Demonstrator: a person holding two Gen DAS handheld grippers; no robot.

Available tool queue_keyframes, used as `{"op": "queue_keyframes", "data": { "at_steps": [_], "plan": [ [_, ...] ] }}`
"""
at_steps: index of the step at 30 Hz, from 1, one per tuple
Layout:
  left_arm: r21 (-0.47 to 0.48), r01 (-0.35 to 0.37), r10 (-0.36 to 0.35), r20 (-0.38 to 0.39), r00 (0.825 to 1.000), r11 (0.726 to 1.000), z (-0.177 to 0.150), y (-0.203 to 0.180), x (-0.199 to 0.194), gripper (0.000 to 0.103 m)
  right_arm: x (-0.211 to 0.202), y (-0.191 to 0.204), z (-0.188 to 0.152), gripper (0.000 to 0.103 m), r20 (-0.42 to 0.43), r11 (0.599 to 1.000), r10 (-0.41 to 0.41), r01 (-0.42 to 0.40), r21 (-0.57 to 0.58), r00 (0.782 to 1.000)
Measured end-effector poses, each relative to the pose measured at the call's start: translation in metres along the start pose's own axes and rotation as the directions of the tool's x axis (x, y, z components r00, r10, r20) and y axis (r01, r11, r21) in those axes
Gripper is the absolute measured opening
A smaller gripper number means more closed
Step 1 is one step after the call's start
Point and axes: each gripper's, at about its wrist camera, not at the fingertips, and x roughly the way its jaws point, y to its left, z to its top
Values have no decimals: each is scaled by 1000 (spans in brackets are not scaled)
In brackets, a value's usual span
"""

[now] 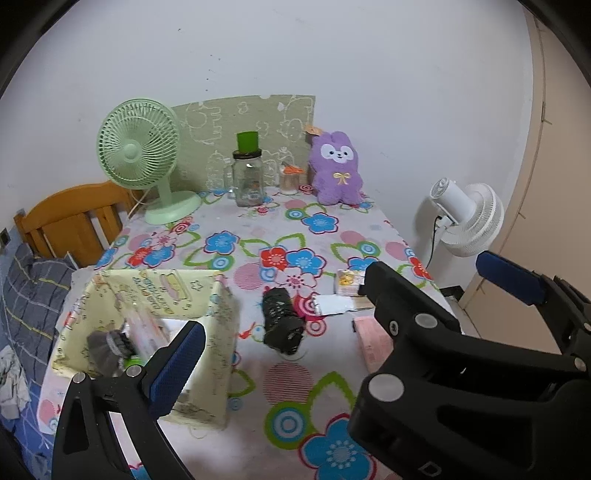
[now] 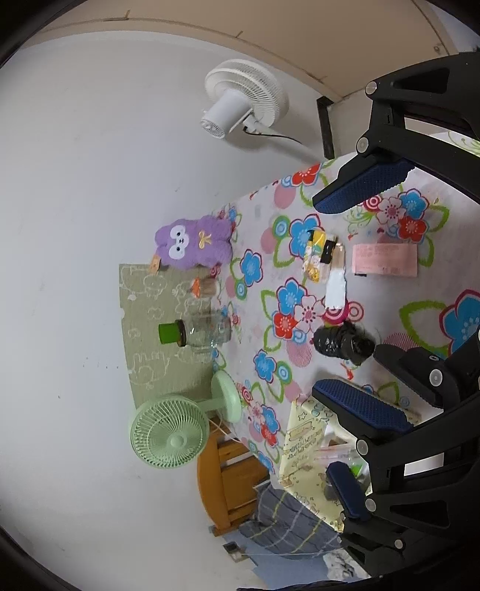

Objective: Organize soft objects
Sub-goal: 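Withdraw both open grippers from the box toward the black bundle and pink packet, then grasp the pink paper packet with the right gripper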

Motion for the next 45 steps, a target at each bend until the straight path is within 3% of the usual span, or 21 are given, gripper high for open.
{"op": "queue_keyframes", "data": {
  "at_steps": [5,27,45],
  "plan": [
    [-6,0,0,5,1000,1000,-3,-7,6,103,4,-10,-4,93,0,1000,1,-1,6,1000],
    [-23,-47,44,-142,989,999,-33,-24,76,102,70,-42,-44,93,-110,999,33,-30,33,993],
    [8,-80,80,-247,966,997,-56,-25,123,100,132,-46,-75,89,-262,998,49,-41,38,964]
  ]
}}
